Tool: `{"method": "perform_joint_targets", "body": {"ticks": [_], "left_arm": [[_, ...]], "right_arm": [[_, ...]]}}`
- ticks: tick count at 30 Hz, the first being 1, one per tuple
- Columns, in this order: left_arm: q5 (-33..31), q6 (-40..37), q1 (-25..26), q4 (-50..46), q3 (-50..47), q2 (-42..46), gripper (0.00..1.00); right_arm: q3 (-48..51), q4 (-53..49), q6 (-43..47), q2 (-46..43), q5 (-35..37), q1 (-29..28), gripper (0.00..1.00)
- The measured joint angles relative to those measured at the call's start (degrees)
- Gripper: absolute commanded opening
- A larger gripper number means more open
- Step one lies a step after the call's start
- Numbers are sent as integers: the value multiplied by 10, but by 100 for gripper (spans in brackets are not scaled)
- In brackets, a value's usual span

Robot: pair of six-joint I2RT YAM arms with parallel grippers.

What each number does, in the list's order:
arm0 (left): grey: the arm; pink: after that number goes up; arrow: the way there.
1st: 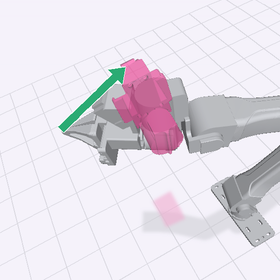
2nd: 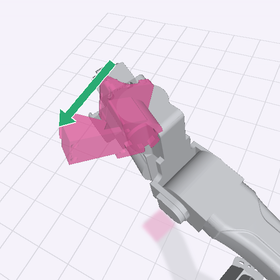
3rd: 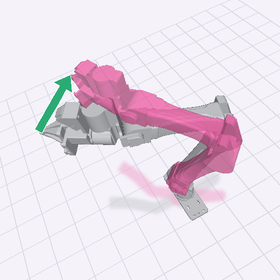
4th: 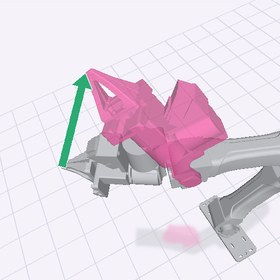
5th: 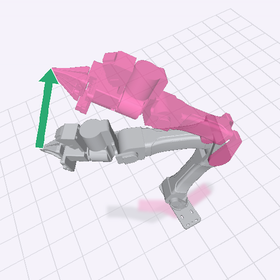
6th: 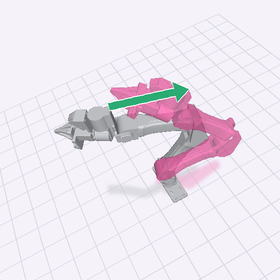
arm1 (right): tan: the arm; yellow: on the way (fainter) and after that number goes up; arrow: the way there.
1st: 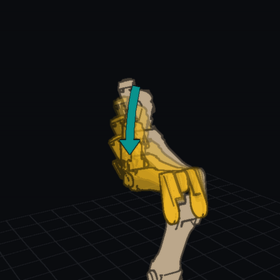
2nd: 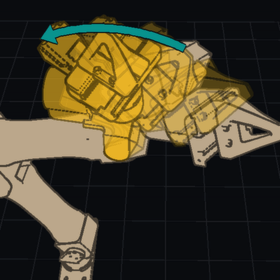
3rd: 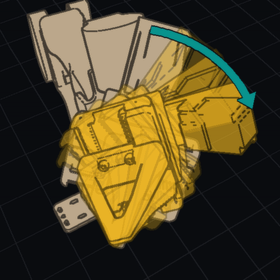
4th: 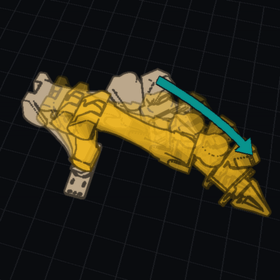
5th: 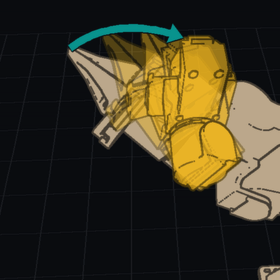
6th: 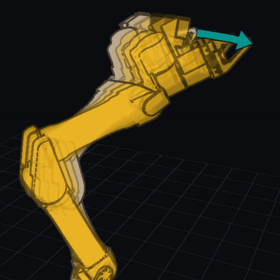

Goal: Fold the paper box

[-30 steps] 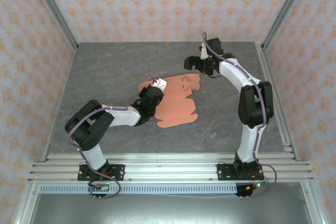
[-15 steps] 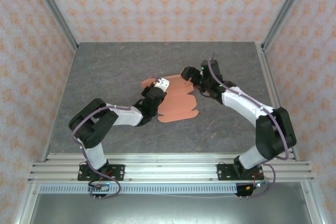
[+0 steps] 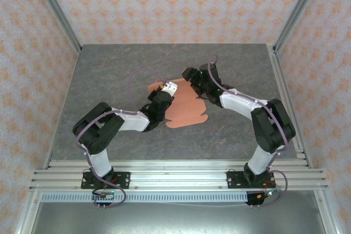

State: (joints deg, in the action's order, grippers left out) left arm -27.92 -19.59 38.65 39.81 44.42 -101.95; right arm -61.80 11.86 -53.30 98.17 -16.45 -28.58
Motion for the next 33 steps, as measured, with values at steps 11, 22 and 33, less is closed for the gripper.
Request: {"method": "perform_joint_targets", "body": {"ticks": [11, 22, 33], "left_arm": [[0, 0, 0, 1, 0, -1, 0], [32, 6, 3, -27, -12, 16, 63], [136, 7, 4, -116, -40, 198, 68]], "right_arm": [[-6, 38, -31, 52, 15, 0, 26], [3, 100, -50, 58, 14, 1, 11], [6, 127, -56, 73, 11, 1, 11]]}}
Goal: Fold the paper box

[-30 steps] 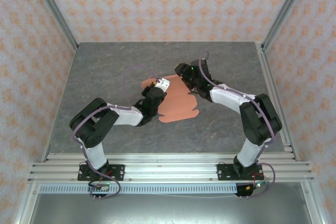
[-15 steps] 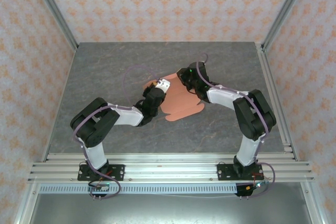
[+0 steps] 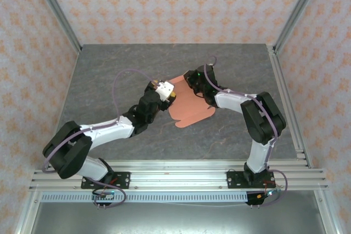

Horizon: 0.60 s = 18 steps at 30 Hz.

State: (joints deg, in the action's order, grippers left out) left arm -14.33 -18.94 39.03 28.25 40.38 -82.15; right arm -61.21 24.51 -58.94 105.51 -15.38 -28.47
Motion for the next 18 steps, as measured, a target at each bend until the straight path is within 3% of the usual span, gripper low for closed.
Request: {"method": "perform_joint_targets", "body": {"ticks": [5, 11, 14, 18], "left_arm": [[0, -41, 0, -16, 40, -46, 58], [-13, -87, 0, -32, 83, -123, 58], [-21, -99, 0, -35, 105, -147, 51], [-32, -111, 0, -32, 129, -169, 49]], "right_arm": [[3, 11, -4, 2, -3, 0, 11], [4, 20, -7, 8, -7, 0, 11], [5, 24, -10, 12, -10, 0, 11], [7, 27, -13, 12, -12, 0, 11]]}}
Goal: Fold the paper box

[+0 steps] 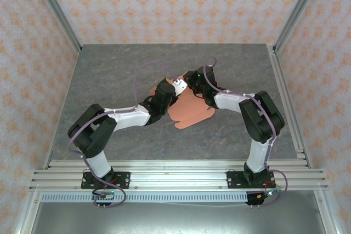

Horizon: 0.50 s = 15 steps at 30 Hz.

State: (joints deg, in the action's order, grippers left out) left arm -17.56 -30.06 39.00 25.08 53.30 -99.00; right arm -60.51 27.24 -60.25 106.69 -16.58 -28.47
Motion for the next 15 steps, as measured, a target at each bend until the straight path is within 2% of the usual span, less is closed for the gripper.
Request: {"method": "perform_joint_targets", "body": {"ticks": [8, 11, 13, 15], "left_arm": [[-9, -31, 0, 0, 30, -42, 48], [-14, -40, 0, 0, 33, -55, 37], [-20, -50, 0, 0, 40, -66, 25], [-29, -56, 0, 1, 46, -72, 21]], "right_arm": [[2, 9, -2, 1, -7, 0, 11], [3, 13, -2, 3, -10, 0, 11], [3, 16, -4, 5, -10, 0, 11], [3, 16, -7, 7, -10, 0, 11]]}}
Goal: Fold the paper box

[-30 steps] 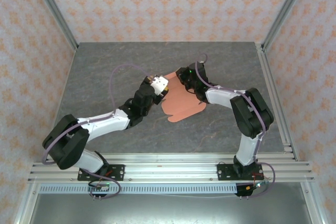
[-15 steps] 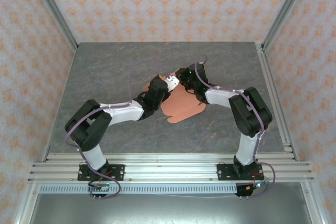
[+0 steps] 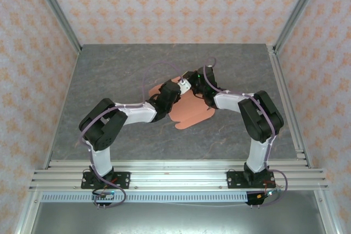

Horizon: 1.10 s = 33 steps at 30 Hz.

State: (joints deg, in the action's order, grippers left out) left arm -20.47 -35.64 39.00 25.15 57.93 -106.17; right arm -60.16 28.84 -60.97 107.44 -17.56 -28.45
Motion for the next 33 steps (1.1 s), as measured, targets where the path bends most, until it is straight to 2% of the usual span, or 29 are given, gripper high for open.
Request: {"method": "perform_joint_targets", "body": {"ticks": [4, 8, 12, 16, 22, 29, 33], "left_arm": [[-8, -17, 0, 0, 4, -2, 12], [-11, -47, 0, 8, 4, -5, 6], [-10, -83, 1, 19, 1, -11, 0], [-8, -120, 9, 38, -11, -11, 0], [-15, -159, 8, 76, -23, -11, 0], [-24, -195, 6, 108, -30, -11, 0], [-25, -226, 7, 116, -37, -11, 0]], "right_arm": [[4, 4, -4, 1, 0, 2, 12], [8, 7, -5, 1, 0, 3, 18], [25, 15, -6, 1, -1, 7, 30], [65, 14, -1, -21, -6, 18, 46], [121, -23, 10, -112, -24, 57, 58], [138, -102, 54, -211, -42, 104, 61], [123, -143, 93, -222, -69, 162, 61]]}}
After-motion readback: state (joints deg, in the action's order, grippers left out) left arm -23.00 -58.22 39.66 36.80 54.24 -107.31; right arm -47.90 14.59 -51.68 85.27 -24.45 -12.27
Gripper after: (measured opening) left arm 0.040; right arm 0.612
